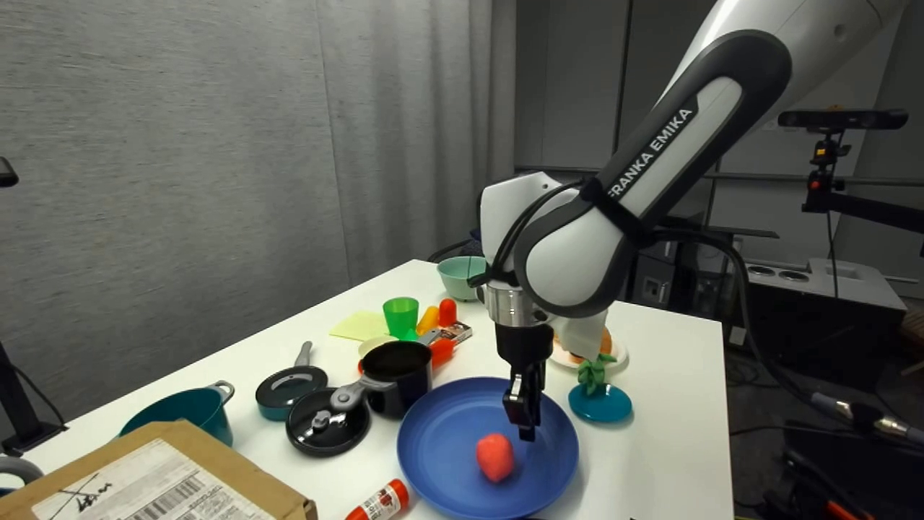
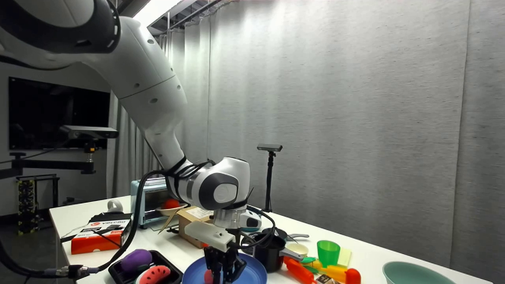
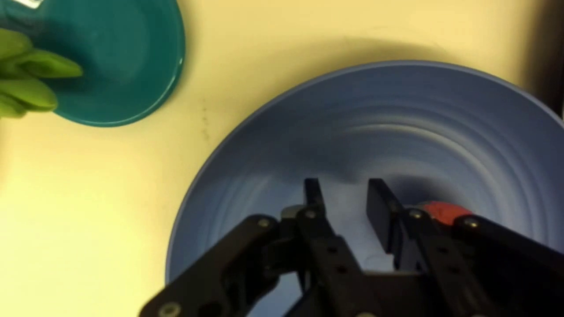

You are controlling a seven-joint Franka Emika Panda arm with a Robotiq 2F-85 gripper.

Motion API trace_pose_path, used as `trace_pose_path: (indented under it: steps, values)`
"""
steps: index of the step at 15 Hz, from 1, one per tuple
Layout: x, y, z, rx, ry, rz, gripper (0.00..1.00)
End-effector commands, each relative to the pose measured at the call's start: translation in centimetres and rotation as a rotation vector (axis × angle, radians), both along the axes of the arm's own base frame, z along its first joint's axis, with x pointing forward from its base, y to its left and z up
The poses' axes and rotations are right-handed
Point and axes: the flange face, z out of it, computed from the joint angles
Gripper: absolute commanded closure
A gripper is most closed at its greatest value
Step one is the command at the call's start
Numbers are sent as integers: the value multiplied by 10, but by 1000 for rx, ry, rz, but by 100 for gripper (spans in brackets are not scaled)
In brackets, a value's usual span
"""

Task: Remove the plush toys from the blue plate

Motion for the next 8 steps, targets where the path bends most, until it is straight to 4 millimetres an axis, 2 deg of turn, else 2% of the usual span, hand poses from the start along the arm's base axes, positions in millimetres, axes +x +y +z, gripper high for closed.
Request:
trace_pose_path:
  steps: [1,2,6,8]
  values:
    - [-4,0,19,53,-54,13,41]
    - [2,22,16,81,-56,5,35]
    - [3,53,12,173,-42,-29,5]
    - [1,65,8,199,-35,-41,0]
